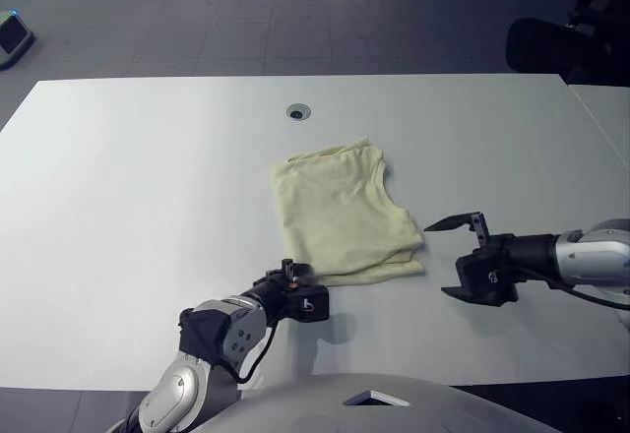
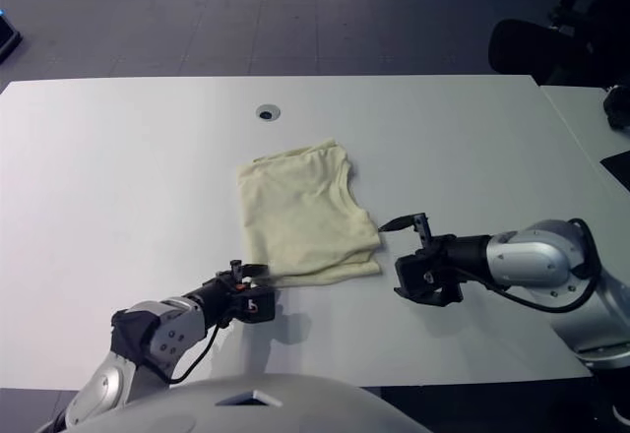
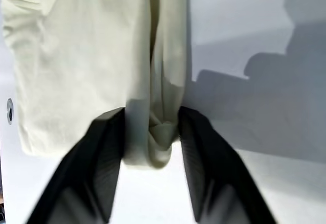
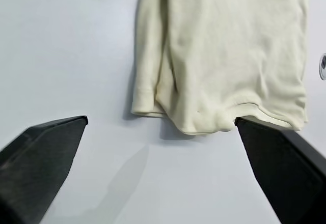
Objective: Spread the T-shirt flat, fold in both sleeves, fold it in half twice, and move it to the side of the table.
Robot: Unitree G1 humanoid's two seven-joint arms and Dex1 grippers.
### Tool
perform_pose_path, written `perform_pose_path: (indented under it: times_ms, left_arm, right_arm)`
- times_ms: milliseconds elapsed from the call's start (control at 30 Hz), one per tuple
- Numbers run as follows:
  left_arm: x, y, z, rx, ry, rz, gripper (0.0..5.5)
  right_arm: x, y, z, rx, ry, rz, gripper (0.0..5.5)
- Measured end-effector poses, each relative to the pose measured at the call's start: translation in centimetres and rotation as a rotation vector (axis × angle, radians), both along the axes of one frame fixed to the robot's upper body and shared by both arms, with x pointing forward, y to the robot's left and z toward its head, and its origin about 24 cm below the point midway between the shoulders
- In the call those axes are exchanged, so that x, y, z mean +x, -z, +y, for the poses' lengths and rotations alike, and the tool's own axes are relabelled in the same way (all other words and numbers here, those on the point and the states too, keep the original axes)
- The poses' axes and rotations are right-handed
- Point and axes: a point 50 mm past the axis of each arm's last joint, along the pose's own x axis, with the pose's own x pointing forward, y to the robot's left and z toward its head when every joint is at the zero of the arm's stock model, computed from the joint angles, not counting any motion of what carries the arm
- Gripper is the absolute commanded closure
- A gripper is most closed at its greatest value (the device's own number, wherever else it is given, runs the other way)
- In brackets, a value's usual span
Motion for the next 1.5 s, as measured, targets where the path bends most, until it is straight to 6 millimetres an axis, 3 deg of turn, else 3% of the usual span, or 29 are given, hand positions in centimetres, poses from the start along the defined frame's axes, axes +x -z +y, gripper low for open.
perform_pose_path:
  times_ms: [167, 367, 767, 1400, 1500]
  left_arm:
    - [0.1, 0.0, 1.0, 0.027, 0.038, 0.033, 5.2]
    - [0.3, -0.2, 1.6, 0.035, 0.069, 0.061, 5.33]
    - [0.2, -0.4, 2.8, 0.049, 0.126, 0.127, 5.33]
    - [0.1, -0.2, 2.9, 0.052, 0.164, 0.125, 5.33]
    - [0.1, -0.1, 2.9, 0.059, 0.18, 0.121, 5.33]
  right_arm:
    - [-1.4, 1.3, 1.1, 0.02, -0.048, -0.02, 0.1]
    - [-2.6, 3.9, 2.4, 0.053, -0.092, -0.081, 0.1]
    - [-1.9, 5.5, 3.1, 0.077, -0.055, -0.185, 2.08]
    - [-2.2, 6.2, 3.8, 0.051, -0.017, -0.136, 5.32]
    - [-2.1, 6.1, 3.9, 0.05, -0.021, -0.143, 5.5]
